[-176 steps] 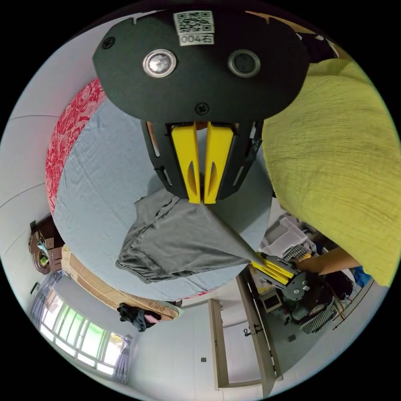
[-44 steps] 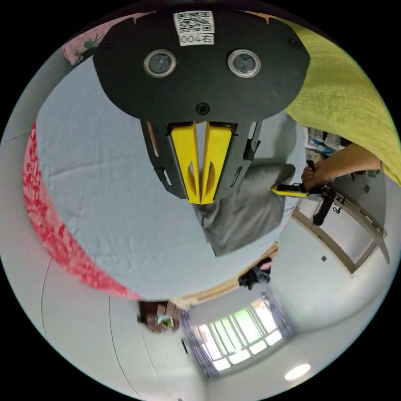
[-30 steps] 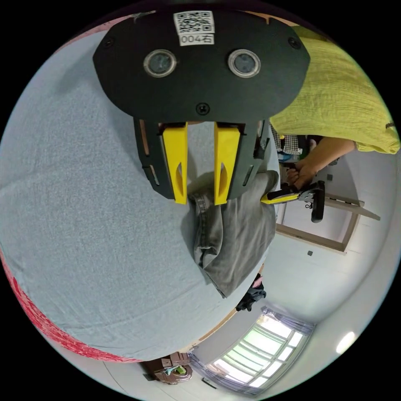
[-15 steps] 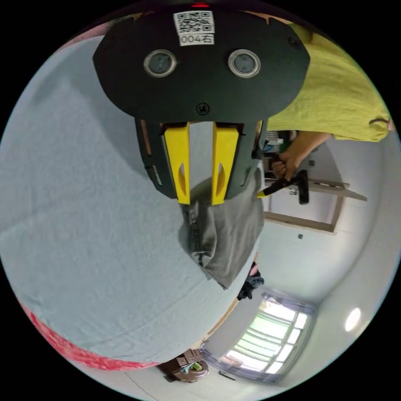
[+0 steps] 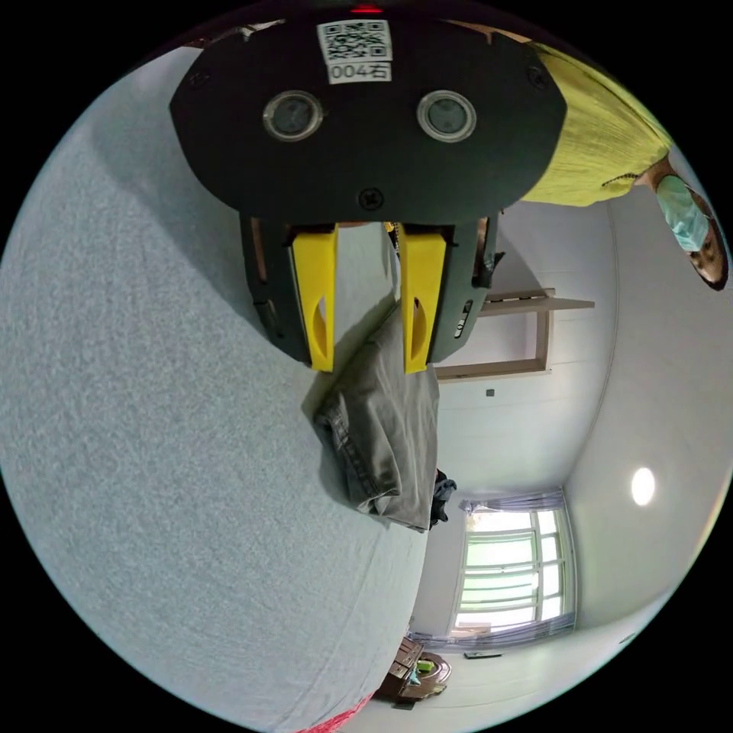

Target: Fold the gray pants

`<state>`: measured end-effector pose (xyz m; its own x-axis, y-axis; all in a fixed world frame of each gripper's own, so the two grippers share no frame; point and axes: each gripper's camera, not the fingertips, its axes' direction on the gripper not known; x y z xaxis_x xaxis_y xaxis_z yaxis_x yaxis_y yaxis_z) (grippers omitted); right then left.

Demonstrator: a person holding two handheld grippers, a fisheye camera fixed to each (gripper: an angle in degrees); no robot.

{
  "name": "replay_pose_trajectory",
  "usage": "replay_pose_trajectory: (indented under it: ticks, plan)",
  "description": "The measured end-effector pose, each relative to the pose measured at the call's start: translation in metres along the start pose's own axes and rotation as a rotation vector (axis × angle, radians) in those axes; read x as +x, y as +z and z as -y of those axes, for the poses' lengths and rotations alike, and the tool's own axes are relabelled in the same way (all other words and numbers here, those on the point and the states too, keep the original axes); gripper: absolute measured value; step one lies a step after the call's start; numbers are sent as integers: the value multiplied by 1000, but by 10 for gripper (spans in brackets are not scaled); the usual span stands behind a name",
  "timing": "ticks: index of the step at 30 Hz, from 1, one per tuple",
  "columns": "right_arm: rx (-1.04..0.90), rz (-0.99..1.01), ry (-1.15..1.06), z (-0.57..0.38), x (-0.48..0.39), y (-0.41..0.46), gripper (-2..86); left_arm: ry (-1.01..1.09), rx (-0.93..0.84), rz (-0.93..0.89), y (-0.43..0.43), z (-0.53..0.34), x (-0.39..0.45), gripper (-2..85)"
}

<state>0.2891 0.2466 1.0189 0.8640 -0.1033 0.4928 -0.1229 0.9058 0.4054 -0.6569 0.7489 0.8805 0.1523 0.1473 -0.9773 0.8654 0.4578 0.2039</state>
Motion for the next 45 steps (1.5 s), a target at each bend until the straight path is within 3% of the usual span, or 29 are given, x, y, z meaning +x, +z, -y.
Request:
replay_pose_trajectory:
  ticks: [6,10,19,27,31,34,39,45]
  plan:
    - [1,52,24,21,-5,16,129,19,-28,-28,7,31,0,140]
    - [-8,-1,32,31,-10,28,74,-3,-42,-57,9,40,-2,119]
    - [-3,-164,-134,12,-66,35,27,75,7,137,-6,23,27,36]
    - [-127,-217,-120,-69,-50,17,28,110,-139,236,12,-58,28,31]
    - [-259,-366,-188,-112,-32,22,43,146,-127,297,27,-95,15,37]
    - [-251,-534,-262,-123,-47,15,53,147,-54,299,18,-107,15,47]
    - [-207,-632,-544,-121,-113,31,111,322,61,492,11,-113,65,73]
    - [-308,-783,-674,-106,-145,121,115,582,-29,606,101,-93,118,84]
